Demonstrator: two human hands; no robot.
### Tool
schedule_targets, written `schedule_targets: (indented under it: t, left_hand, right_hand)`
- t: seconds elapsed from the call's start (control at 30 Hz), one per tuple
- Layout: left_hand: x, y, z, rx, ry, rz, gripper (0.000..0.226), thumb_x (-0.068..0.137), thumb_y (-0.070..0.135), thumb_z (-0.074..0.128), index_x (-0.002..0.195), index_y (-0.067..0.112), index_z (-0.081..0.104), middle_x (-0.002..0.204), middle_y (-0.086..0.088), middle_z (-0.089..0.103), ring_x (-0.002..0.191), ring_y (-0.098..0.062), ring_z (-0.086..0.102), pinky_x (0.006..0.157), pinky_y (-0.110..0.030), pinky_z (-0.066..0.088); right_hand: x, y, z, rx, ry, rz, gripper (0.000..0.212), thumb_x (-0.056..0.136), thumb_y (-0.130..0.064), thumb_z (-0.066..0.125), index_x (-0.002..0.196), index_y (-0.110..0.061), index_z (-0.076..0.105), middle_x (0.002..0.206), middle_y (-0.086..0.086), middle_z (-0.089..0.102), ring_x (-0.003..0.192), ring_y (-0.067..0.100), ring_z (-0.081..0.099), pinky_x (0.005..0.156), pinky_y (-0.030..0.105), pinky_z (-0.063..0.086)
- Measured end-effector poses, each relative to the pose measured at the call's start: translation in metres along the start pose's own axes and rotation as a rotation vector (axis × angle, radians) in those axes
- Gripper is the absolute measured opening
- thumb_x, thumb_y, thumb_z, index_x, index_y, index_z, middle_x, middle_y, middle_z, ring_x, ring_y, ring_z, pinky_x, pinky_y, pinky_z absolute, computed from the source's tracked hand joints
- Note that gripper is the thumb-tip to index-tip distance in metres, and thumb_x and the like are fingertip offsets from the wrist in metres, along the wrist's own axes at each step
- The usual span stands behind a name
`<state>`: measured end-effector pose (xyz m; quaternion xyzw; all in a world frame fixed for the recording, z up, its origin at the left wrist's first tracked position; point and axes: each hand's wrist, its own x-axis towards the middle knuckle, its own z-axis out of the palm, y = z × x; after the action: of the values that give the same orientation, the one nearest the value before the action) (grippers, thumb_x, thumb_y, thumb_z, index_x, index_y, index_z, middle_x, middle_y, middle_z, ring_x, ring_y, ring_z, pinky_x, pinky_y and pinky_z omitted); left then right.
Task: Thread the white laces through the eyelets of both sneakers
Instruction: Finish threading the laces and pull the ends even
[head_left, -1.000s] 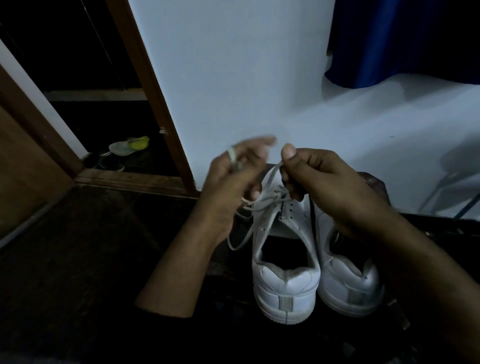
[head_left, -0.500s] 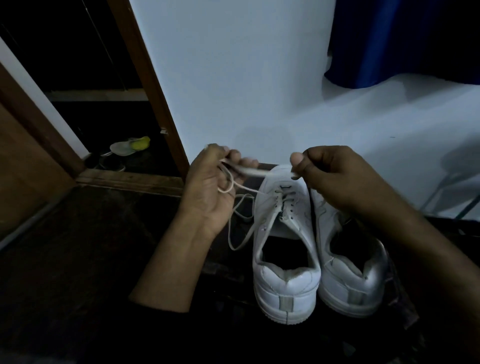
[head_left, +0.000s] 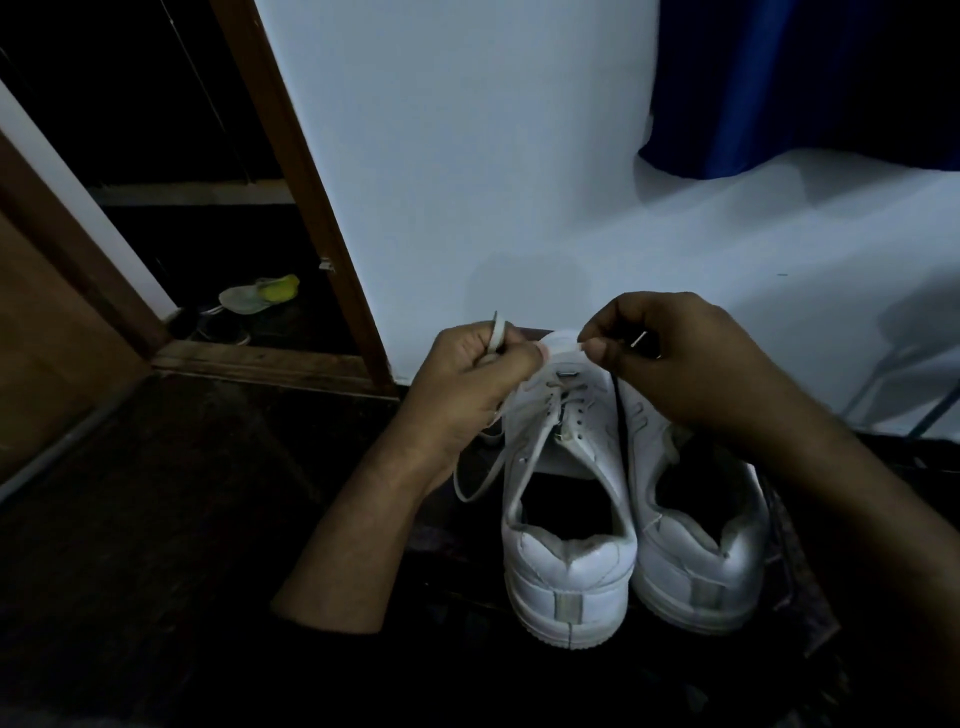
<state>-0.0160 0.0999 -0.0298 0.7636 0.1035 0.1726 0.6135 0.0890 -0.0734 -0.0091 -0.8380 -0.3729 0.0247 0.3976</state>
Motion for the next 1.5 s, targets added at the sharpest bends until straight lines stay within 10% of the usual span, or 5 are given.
schedule_targets:
  t: [0.13, 0.37, 0.67, 1.07, 1.5]
  left_hand:
    - [-0.001, 0.0, 0.002, -0.036, -0.032, 0.0, 0.016, 0.097, 0.008, 0.067, 0.081, 0.01, 0.063, 0.063, -0.001, 0.051, 0.047, -0.005, 0.04, 0.044, -0.015, 0.032]
    - [0.003, -0.006, 0.004, -0.038, -0.015, 0.023, 0.004, 0.093, 0.012, 0.074, 0.089, 0.012, 0.076, 0.074, 0.001, 0.073, 0.054, -0.001, 0.055, 0.053, -0.015, 0.043]
    - [0.004, -0.011, 0.001, 0.193, -0.045, 0.125, 0.015, 0.096, 0.012, 0.071, 0.083, 0.005, 0.075, 0.073, -0.002, 0.07, 0.071, -0.006, 0.065, 0.067, -0.024, 0.05]
    - [0.004, -0.019, 0.002, 0.353, -0.028, 0.149, 0.009, 0.089, 0.019, 0.076, 0.085, 0.012, 0.079, 0.075, -0.003, 0.073, 0.067, -0.014, 0.066, 0.064, -0.033, 0.051]
    - [0.001, -0.015, 0.009, 0.628, -0.063, 0.115, 0.026, 0.074, 0.043, 0.061, 0.072, 0.018, 0.069, 0.063, -0.001, 0.067, 0.064, -0.016, 0.067, 0.064, -0.044, 0.055]
  right_hand:
    - [-0.001, -0.002, 0.0, -0.061, 0.014, 0.021, 0.003, 0.09, -0.034, 0.071, 0.088, -0.035, 0.073, 0.078, -0.019, 0.068, 0.076, -0.006, 0.061, 0.06, 0.002, 0.038]
    - [-0.004, -0.012, 0.005, -0.129, -0.002, -0.006, 0.007, 0.087, -0.042, 0.074, 0.093, -0.039, 0.077, 0.077, -0.019, 0.07, 0.08, 0.004, 0.067, 0.075, 0.031, 0.056]
    - [-0.023, -0.033, -0.01, -0.522, -0.6, 0.076, 0.061, 0.084, -0.063, 0.065, 0.13, -0.024, 0.052, 0.123, -0.005, 0.056, 0.108, 0.014, 0.057, 0.091, 0.03, 0.048]
    - [-0.033, -0.022, 0.025, -0.397, -0.066, 0.046, 0.03, 0.09, -0.038, 0.057, 0.081, -0.011, 0.067, 0.073, 0.005, 0.064, 0.071, 0.023, 0.061, 0.064, 0.035, 0.049]
    - [-0.018, -0.02, 0.003, -0.278, -0.245, 0.132, 0.023, 0.091, -0.016, 0.057, 0.092, -0.004, 0.076, 0.085, 0.012, 0.071, 0.081, 0.021, 0.065, 0.074, 0.032, 0.051]
